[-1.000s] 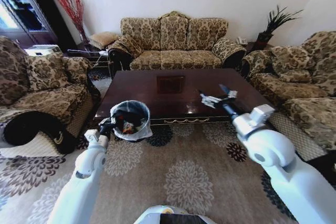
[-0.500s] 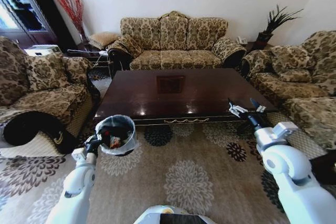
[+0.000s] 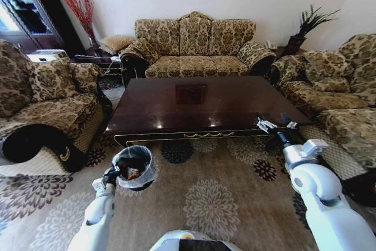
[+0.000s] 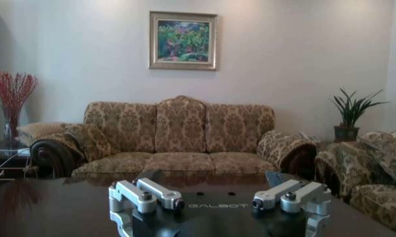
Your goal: Move to the front of the table and place the trash on the table into the trash bin.
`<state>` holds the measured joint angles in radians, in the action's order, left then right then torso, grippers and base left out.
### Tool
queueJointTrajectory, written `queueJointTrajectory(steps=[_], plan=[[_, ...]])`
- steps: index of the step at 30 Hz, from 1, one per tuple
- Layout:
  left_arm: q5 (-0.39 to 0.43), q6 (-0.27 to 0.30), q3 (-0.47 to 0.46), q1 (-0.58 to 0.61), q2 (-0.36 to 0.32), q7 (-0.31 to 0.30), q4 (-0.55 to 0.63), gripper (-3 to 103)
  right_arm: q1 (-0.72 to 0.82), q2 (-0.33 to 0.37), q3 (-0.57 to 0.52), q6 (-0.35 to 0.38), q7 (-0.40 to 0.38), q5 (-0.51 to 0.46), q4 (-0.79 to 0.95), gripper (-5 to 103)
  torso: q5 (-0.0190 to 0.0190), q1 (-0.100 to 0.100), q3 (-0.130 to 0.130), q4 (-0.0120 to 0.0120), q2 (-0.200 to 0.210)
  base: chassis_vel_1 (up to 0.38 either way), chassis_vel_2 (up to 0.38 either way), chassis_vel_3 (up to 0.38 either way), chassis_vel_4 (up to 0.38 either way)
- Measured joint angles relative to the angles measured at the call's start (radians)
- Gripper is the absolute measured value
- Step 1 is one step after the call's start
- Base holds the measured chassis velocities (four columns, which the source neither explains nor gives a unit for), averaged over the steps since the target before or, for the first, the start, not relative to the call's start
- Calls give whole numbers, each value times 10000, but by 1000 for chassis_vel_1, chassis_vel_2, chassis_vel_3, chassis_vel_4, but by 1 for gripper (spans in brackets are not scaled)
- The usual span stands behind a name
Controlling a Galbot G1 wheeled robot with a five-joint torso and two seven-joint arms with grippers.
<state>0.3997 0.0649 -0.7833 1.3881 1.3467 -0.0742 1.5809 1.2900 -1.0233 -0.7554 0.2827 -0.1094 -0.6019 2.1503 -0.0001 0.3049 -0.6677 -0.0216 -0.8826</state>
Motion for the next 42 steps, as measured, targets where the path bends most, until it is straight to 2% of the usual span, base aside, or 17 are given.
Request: queueJointTrajectory(steps=[8,16,18,27,29,30,31,35,42], plan=[[59,95,90,-115,150,-58,-419,3,85,-78,4,-209,168,128,-180,100,1,-3,4,-2,9,0,0,0,0],[61,-192,157,-276,213,-105,-1135,3,88,-85,14,-309,253,205,-302,100,1,-4,3,-6,9,0,0,0,0],[85,-288,171,-383,246,-120,-1507,3,78,-80,54,-330,279,260,-339,100,1,-4,2,1,8,0,0,0,0],[425,-624,296,-778,224,-327,-2974,3,30,-93,164,-380,317,342,-419,100,0,-2,-1,-3,4,0,0,0,0],[616,-899,339,-903,201,-348,-3585,3,-79,-98,293,-393,323,361,-486,100,0,-1,-1,3,2,0,0,0,0],[682,-976,340,-920,200,-350,-3713,3,-152,-98,377,-394,323,369,-524,100,0,-1,-1,3,2,0,0,0,0],[937,-1228,380,-991,180,-354,-4196,3,-296,-93,524,-402,327,392,-592,100,2,-1,-2,-7,1,0,0,0,0],[1137,-1592,493,-1232,163,-346,-5109,3,-340,-90,591,-420,329,414,-628,100,-2,0,-3,-4,-1,0,0,0,0],[1276,-2046,681,-1456,145,-130,-6030,3,-329,-97,639,-426,332,458,-629,100,0,1,-3,-4,-2,0,0,0,0]])
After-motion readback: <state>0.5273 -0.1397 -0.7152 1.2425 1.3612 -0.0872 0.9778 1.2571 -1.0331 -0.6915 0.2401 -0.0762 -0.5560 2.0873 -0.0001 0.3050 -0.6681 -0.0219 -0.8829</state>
